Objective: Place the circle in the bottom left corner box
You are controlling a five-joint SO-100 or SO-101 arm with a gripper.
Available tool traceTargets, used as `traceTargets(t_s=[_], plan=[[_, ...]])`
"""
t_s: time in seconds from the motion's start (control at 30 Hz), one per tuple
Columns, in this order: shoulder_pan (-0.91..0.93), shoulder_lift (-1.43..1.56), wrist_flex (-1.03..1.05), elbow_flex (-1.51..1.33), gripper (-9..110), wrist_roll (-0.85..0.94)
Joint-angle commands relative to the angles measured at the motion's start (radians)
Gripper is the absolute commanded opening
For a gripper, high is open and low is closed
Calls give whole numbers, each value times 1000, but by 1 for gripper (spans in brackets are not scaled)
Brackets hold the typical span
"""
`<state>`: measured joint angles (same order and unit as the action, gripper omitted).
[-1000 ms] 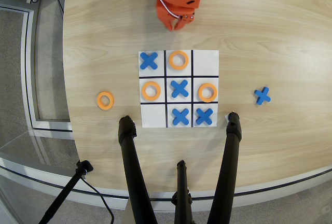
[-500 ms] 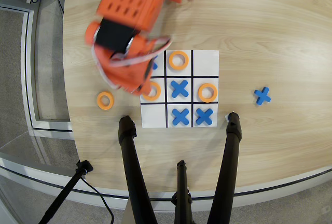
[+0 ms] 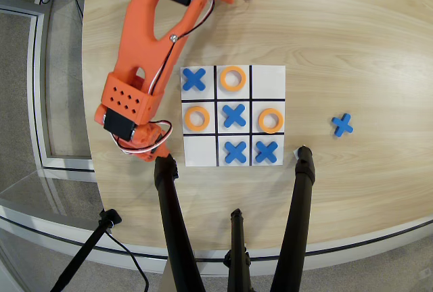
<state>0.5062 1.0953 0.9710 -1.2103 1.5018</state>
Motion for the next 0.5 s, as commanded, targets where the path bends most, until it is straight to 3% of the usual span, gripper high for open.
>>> traceTargets(t_s=[0.0,0.47], plan=[[18,-20,-31,74,24,5],[58,-170,-92,170,24,17]])
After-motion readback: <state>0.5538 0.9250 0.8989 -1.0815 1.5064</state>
